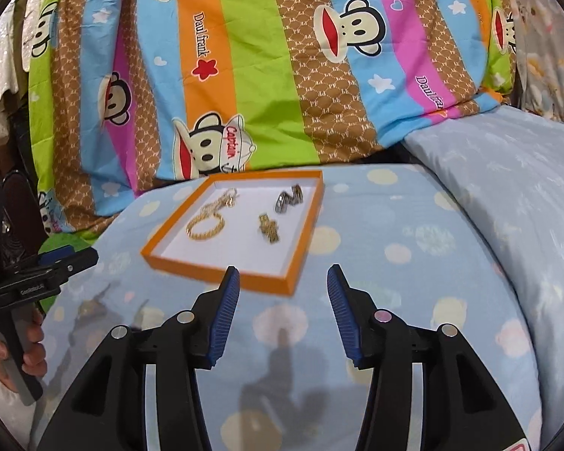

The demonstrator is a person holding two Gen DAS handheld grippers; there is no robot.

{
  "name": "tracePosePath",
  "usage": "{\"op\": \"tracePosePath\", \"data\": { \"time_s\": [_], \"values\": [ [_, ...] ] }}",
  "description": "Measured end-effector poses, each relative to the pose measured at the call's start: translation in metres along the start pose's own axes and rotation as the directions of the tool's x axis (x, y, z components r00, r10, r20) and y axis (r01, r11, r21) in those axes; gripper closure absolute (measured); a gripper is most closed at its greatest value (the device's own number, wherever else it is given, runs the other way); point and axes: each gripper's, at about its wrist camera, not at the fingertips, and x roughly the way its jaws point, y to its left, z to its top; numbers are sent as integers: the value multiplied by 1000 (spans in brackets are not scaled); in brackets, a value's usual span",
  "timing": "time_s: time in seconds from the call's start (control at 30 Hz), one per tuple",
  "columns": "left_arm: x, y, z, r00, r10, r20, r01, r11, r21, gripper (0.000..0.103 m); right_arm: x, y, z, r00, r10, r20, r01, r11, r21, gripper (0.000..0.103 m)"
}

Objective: Organize jewelry
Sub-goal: 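Grasp the black bead bracelet with the left gripper while the right gripper grasps a silver ring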

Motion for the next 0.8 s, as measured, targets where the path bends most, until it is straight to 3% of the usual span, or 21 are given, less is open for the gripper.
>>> {"op": "tracePosePath", "data": {
  "time_s": [0.13,0.3,0.5,0.7,0.8],
  "values": [
    [0,-3,-36,998,-37,-60,36,999,-19,13,4,4,-22,1000,-3,-29,3,1000,5,55],
    [5,-15,-57,994,-39,-104,39,999,0,9,5,6,-33,999,-15,-36,15,1000,0,55],
    [9,-27,-64,993,15,-117,-4,996,90,8,12,5,-36,998,-17,-55,18,1000,5,55],
    [8,-14,-60,992,-15,-121,24,998,66,9,15,9,-38,998,-15,-64,15,1000,-13,55],
    [7,-4,-61,992,-18,-127,25,998,55,16,16,9,-38,998,-13,-65,12,1000,-12,55]
  ]
}}
